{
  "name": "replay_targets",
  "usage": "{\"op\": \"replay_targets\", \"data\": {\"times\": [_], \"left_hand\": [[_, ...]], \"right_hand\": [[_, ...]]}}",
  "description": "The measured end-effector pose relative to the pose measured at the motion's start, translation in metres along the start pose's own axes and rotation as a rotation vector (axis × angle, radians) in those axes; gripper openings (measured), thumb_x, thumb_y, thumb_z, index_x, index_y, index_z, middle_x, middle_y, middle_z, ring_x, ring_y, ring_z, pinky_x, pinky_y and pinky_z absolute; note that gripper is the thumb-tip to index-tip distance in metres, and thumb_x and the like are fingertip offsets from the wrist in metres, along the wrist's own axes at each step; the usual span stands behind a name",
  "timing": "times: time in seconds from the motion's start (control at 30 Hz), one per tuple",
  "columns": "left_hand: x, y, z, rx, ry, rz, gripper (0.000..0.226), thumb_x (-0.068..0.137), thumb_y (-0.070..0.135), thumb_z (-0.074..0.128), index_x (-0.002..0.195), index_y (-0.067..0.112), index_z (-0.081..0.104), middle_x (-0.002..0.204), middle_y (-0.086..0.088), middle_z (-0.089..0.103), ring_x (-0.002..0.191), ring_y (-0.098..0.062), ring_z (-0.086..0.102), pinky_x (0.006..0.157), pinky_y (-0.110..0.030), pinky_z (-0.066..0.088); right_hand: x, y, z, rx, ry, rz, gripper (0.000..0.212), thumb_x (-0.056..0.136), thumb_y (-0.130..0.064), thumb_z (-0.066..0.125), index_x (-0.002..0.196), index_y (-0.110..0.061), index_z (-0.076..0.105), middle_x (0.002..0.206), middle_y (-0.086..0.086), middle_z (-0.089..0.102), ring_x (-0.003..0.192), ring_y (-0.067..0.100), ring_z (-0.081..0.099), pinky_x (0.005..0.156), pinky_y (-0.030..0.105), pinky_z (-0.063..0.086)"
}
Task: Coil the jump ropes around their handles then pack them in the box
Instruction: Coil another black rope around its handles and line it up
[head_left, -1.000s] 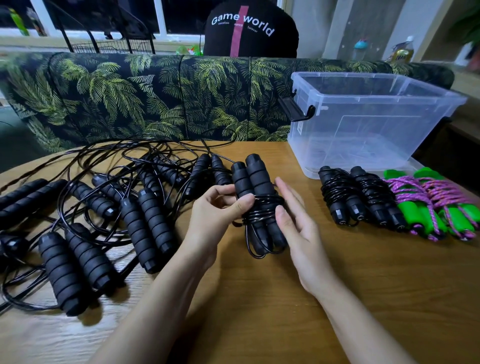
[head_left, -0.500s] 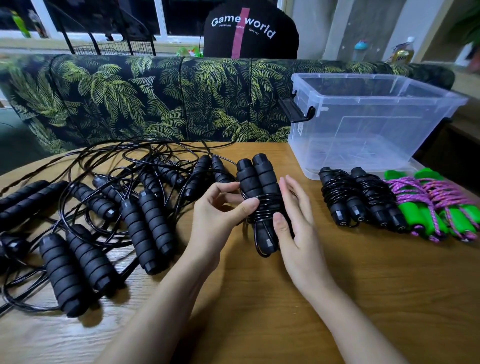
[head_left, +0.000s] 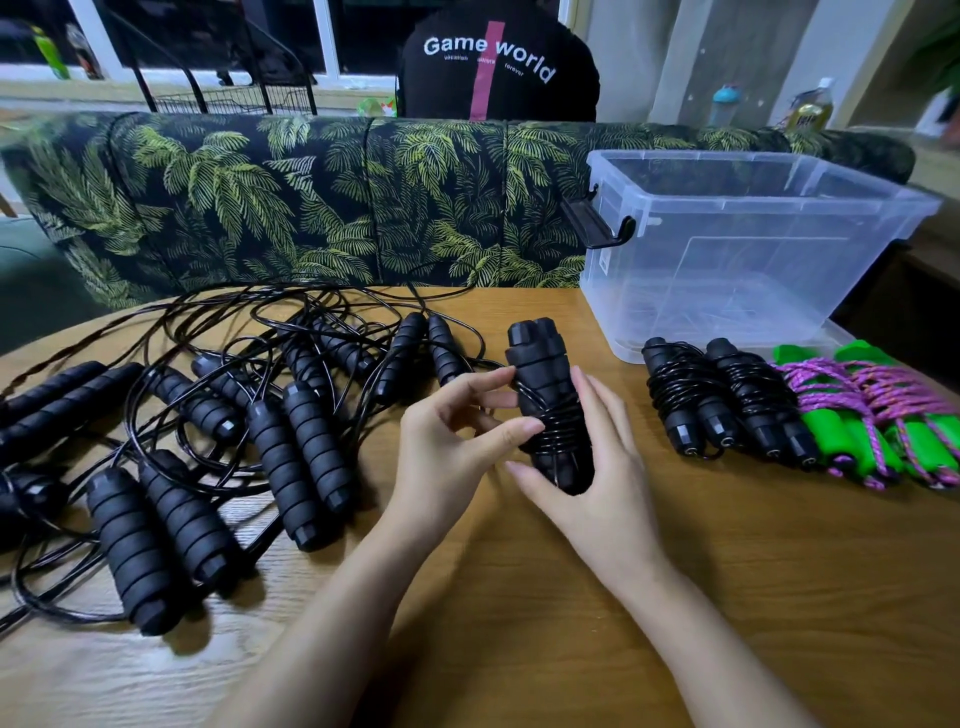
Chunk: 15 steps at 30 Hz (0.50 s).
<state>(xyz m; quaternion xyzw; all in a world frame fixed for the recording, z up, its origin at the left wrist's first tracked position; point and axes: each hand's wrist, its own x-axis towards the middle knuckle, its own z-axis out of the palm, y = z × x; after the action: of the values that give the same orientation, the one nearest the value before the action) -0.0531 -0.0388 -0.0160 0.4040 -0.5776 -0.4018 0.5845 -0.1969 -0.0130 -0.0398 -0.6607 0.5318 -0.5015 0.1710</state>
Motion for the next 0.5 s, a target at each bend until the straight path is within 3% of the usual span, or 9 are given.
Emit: {"op": "replay_targets", "data": {"times": [0.07, 0.17, 0.23, 0.33, 0.43, 0.5], "left_hand": [[-0.0003, -0.0025, 0.0007, 0.025, -0.040, 0.046, 0.049, 0.064, 0.021, 0.081, 0.111, 0.021, 0.069, 0.090, 0.000, 0.072, 0.068, -0.005, 0.061, 0.070, -0.020, 0.055], [0.0005, -0.0080, 0.0009, 0.085, -0.086, 0.121, 0.050, 0.073, 0.006, 0.079, 0.117, 0.026, 0.063, 0.097, 0.000, 0.070, 0.073, 0.001, 0.063, 0.077, -0.017, 0.053], [0.0021, -0.0095, 0.0006, 0.089, -0.095, 0.130, 0.052, 0.078, -0.002, 0.075, 0.119, 0.026, 0.061, 0.099, 0.000, 0.071, 0.079, 0.002, 0.064, 0.081, -0.017, 0.052], [0.0031, -0.0076, -0.0011, -0.012, -0.085, 0.066, 0.044, 0.080, -0.002, 0.073, 0.115, 0.023, 0.066, 0.093, 0.003, 0.074, 0.085, -0.001, 0.067, 0.081, -0.018, 0.052], [0.0042, -0.0078, -0.0031, -0.127, -0.060, -0.019, 0.041, 0.073, 0.014, 0.076, 0.113, 0.013, 0.068, 0.089, 0.000, 0.073, 0.084, -0.008, 0.067, 0.081, -0.022, 0.053], [0.0053, -0.0081, -0.0040, -0.194, -0.061, -0.082, 0.046, 0.070, 0.016, 0.076, 0.113, 0.007, 0.066, 0.088, -0.001, 0.068, 0.084, -0.010, 0.064, 0.081, -0.024, 0.053]], "right_hand": [[0.0011, 0.0023, 0.0000, -0.017, 0.007, 0.029, 0.095, 0.072, -0.035, 0.085, 0.151, -0.017, 0.035, 0.148, -0.009, 0.040, 0.129, -0.009, 0.037, 0.095, -0.002, 0.027], [0.0031, 0.0054, -0.0021, 0.002, 0.038, 0.045, 0.088, 0.076, -0.019, 0.084, 0.150, -0.016, 0.037, 0.143, -0.010, 0.048, 0.122, -0.017, 0.039, 0.095, -0.001, 0.028], [0.0032, 0.0029, -0.0045, 0.128, 0.030, 0.090, 0.085, 0.078, -0.018, 0.081, 0.150, -0.023, 0.035, 0.136, -0.021, 0.050, 0.118, -0.024, 0.041, 0.094, 0.000, 0.031], [0.0026, -0.0026, -0.0062, 0.317, 0.011, 0.171, 0.079, 0.080, -0.011, 0.078, 0.144, -0.032, 0.038, 0.123, -0.037, 0.055, 0.116, -0.020, 0.048, 0.093, 0.003, 0.037], [0.0008, -0.0035, -0.0058, 0.451, -0.018, 0.190, 0.068, 0.081, -0.005, 0.078, 0.134, -0.031, 0.043, 0.129, -0.018, 0.061, 0.123, -0.004, 0.053, 0.099, 0.012, 0.041], [-0.0002, -0.0025, -0.0046, 0.509, -0.033, 0.186, 0.059, 0.079, -0.012, 0.078, 0.126, -0.029, 0.048, 0.124, -0.014, 0.065, 0.120, 0.002, 0.057, 0.096, 0.016, 0.043]]}}
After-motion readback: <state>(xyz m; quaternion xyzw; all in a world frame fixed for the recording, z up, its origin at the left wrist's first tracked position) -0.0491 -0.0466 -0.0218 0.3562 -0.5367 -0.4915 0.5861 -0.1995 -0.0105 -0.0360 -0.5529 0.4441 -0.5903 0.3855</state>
